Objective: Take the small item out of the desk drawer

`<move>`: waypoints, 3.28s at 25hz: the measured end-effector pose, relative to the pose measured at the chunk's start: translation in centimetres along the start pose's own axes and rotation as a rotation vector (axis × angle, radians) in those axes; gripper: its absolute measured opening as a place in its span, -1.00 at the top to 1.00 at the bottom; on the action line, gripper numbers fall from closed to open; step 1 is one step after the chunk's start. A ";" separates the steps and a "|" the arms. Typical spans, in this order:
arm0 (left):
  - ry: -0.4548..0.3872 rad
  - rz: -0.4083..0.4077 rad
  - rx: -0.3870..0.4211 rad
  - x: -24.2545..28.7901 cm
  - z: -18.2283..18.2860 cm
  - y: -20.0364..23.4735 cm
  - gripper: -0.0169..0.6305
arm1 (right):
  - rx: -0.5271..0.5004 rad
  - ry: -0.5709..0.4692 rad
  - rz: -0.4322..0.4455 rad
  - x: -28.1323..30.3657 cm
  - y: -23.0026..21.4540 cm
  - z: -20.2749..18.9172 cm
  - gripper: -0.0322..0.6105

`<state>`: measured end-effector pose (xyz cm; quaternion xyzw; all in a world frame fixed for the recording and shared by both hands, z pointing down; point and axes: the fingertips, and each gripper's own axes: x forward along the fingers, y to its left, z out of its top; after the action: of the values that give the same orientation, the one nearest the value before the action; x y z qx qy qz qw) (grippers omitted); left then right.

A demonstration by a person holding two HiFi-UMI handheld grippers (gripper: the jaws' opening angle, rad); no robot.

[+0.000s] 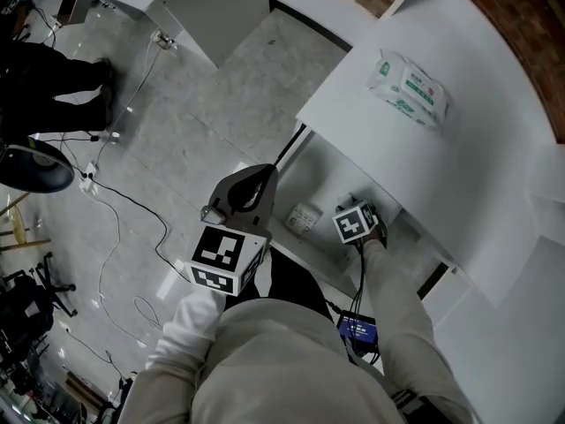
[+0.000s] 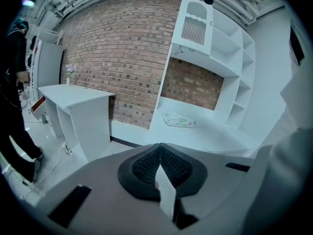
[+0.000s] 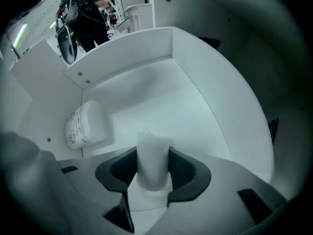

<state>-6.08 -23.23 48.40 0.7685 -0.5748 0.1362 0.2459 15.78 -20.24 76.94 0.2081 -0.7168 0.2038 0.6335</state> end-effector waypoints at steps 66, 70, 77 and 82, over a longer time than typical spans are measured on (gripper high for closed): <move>-0.102 -0.336 0.232 -5.4 2.1 -7.5 0.90 | 0.504 -1.048 -0.390 -37.9 5.9 3.5 0.27; -0.108 -0.344 0.241 -6.1 2.0 -7.5 0.90 | 0.539 -1.077 -0.414 -38.9 6.4 2.3 0.27; -0.139 -0.357 0.256 -7.1 2.2 -7.9 0.90 | 0.584 -1.116 -0.467 -40.2 7.0 0.6 0.27; -0.125 -0.359 0.249 -7.7 2.0 -7.9 0.90 | 0.596 -1.131 -0.486 -40.6 7.4 0.3 0.28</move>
<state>-1.00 -16.27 41.20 0.8898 -0.4218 0.1121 0.1333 15.95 -12.64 36.42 0.6031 -0.7838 0.1045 0.1050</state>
